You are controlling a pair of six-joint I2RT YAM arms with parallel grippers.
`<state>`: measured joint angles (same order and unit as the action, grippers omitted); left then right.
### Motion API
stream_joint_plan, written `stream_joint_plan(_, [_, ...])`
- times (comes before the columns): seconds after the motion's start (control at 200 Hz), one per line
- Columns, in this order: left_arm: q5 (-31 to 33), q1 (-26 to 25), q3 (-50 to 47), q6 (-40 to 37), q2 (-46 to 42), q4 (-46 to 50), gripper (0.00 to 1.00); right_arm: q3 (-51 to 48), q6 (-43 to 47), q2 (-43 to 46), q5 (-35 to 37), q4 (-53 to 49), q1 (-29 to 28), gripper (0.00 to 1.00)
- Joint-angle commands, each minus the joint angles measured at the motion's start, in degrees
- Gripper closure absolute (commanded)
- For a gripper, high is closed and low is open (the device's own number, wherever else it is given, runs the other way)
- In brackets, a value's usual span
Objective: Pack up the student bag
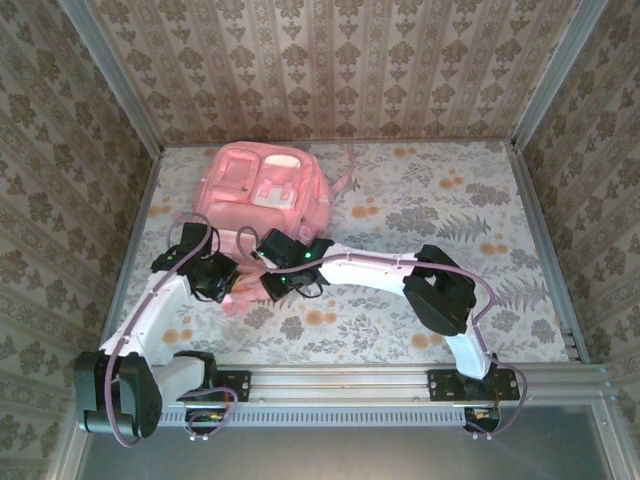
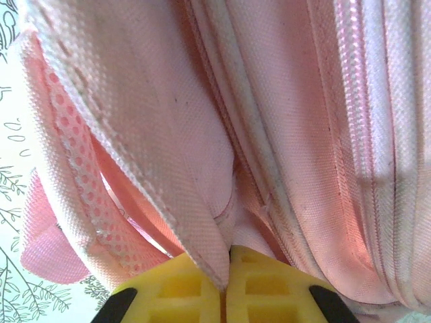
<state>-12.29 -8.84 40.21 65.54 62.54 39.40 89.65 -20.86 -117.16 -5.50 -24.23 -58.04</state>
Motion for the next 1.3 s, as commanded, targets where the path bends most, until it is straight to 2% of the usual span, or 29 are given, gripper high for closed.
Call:
stream_joint_plan(0.0, [3.79,1.37,1.85,-2.39,-1.19,0.9,0.95,-2.04,0.74,1.85,2.81,-5.31,2.05,1.0])
stream_joint_plan(0.51, [1.98,1.37,1.5,-3.21,-1.63,0.65,0.99,-6.21,1.35,3.64,2.2,-3.81,7.29,1.0])
stream_joint_plan(0.785, [2.8,2.37,2.83,-6.72,-3.6,3.02,1.0,-6.64,3.01,4.47,2.51,-2.49,9.06,1.0])
stream_joint_plan(0.975, [3.09,5.08,4.24,-11.41,-4.69,5.6,1.0,-5.09,2.55,3.95,-2.5,-0.65,9.01,1.0])
stream_joint_plan(1.025, [2.68,5.52,4.38,-12.66,-4.71,6.03,0.94,-5.13,2.26,3.93,-3.48,0.24,8.33,1.0])
stream_joint_plan(1.11, [1.57,5.59,4.25,-13.77,-4.92,6.89,0.7,-5.04,1.52,3.58,-4.28,1.12,6.86,1.0])
stream_joint_plan(1.18, [-0.49,5.58,2.64,-12.74,-5.96,6.7,0.56,-4.73,0.33,3.02,-4.61,1.69,5.81,1.0])
stream_joint_plan(1.29, [-3.23,4.85,-0.52,-8.66,-8.38,5.53,0.44,-5.24,-2.53,2.79,-5.04,3.95,4.96,1.0])
